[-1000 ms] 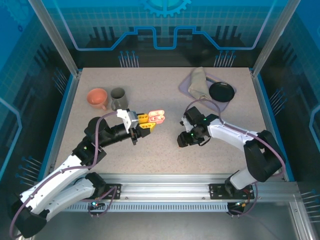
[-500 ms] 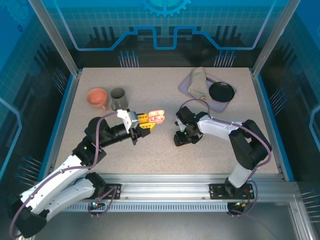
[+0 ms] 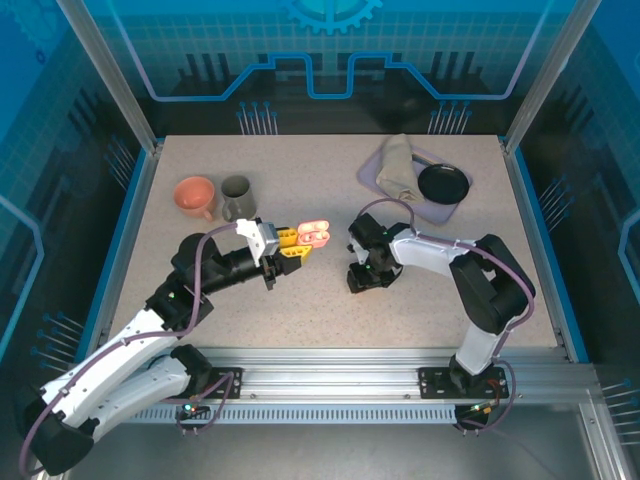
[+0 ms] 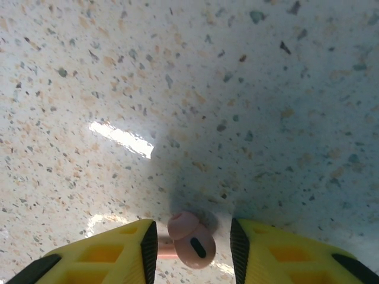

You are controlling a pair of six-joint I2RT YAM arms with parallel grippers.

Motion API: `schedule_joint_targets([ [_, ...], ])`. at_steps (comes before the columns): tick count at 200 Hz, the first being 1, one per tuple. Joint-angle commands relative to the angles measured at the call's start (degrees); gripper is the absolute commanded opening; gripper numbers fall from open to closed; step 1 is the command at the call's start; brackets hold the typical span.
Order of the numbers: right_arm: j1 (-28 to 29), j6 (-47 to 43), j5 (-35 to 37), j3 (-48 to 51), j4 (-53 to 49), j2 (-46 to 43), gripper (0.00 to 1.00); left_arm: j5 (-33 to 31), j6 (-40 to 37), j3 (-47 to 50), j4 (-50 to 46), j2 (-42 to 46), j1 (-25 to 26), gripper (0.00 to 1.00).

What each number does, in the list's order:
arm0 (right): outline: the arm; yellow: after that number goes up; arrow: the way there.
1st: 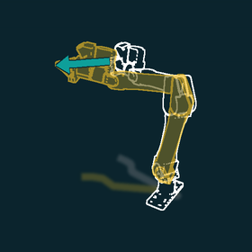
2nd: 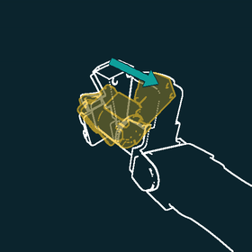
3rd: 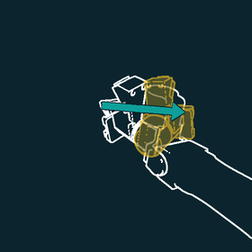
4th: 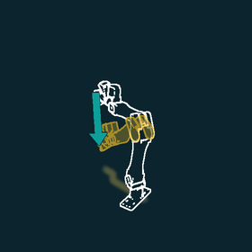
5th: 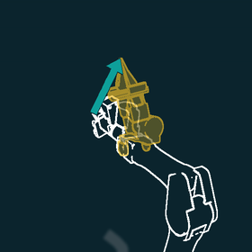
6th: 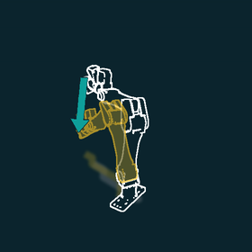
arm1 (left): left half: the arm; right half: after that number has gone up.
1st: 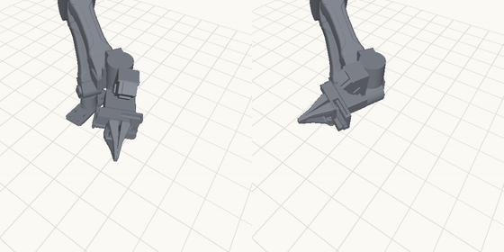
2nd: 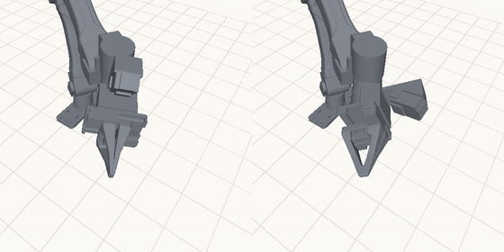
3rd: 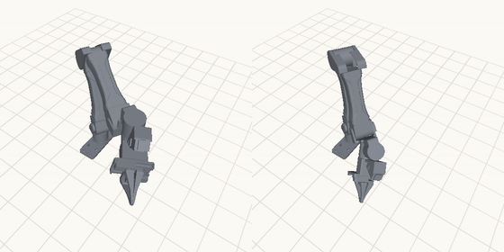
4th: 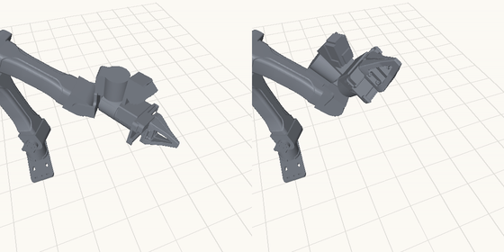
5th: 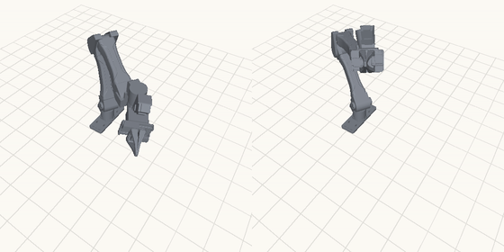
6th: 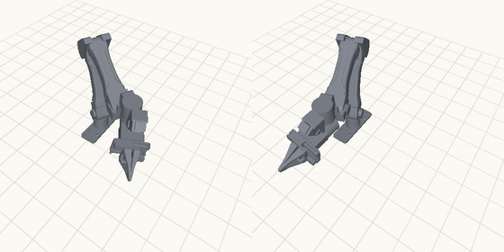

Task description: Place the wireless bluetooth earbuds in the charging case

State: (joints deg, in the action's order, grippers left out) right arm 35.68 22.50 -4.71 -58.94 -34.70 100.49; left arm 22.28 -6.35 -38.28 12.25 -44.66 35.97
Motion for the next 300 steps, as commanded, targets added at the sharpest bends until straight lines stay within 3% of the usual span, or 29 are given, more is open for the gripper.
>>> schedule_joint_targets([
  [1,1.04,0.47,-0.39,-1.32,-0.99,1.40,0.39,-0.40,-1.21,0.10,0.56,-0.21,0.33,0.00],
  [112,2.36,-0.70,-0.57,-3.59,-5.39,4.32,0.34,-0.22,-1.43,-0.48,0.44,-1.26,0.31,0.00],
  [167,5.07,-0.42,5.05,-5.75,-9.48,5.25,0.33,-0.28,-1.64,-0.74,0.10,-1.21,0.33,0.00],
  [300,4.71,0.40,4.62,-3.95,-5.48,3.02,0.23,-0.31,-1.57,-0.74,-0.13,-0.94,0.31,0.00],
])
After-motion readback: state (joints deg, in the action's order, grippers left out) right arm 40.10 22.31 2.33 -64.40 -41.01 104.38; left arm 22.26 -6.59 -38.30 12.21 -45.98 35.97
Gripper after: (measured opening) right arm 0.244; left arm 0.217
